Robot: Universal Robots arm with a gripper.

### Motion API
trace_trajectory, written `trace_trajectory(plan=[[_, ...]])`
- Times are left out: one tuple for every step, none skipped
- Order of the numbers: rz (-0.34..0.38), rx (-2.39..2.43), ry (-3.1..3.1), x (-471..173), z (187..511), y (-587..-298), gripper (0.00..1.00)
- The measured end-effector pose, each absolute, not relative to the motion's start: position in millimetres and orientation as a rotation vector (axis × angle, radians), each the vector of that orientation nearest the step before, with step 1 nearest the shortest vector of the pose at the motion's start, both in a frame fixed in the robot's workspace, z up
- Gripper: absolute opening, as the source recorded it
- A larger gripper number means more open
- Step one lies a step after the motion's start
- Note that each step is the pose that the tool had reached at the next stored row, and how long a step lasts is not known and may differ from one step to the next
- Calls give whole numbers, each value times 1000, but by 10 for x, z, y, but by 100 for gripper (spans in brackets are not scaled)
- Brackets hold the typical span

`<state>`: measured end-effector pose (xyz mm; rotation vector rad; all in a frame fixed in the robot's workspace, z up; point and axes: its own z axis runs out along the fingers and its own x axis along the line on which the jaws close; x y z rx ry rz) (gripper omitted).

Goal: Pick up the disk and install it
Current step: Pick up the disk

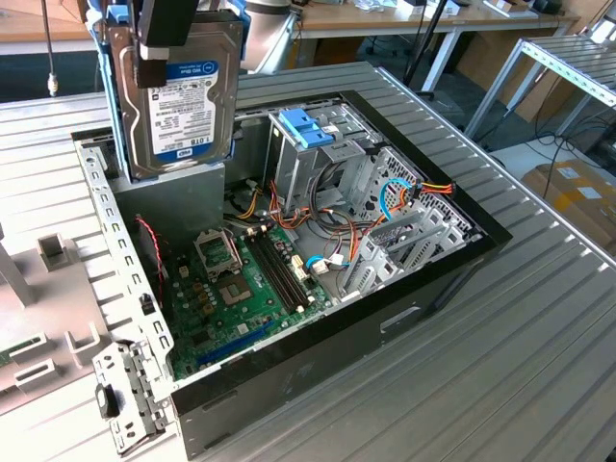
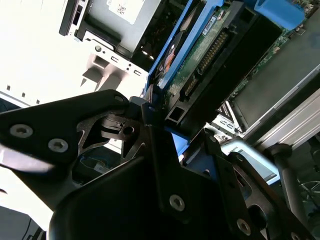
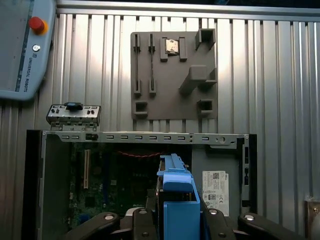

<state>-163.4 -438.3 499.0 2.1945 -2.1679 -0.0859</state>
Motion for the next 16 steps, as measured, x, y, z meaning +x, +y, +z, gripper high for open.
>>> trace_trajectory(plan=[[-86,2195,-2168,-1627,4989,-4388,37],[-86,2195,-2168,-1616,4988,-4394,37],[-86,2194,-2168,-1607,4988,-4400,37],[-87,2194,-2168,-1597,4987,-4406,37],[-87,2194,-2168,-1589,4987,-4411,37],[-87,2194,-2167,-1574,4986,-4422,37],[-87,2194,-2167,-1558,4984,-4434,37],[-88,2194,-2167,-1543,4983,-4444,37],[-88,2194,-2167,-1533,4982,-4451,37],[-88,2193,-2167,-1515,4981,-4463,37],[-89,2193,-2167,-1505,4981,-4469,37],[-89,2193,-2167,-1493,4980,-4477,37],[-89,2193,-2166,-1484,4979,-4483,37],[-89,2193,-2166,-1474,4979,-4489,37],[-89,2193,-2166,-1465,4978,-4494,37],[-89,2193,-2166,-1456,4978,-4499,37]])
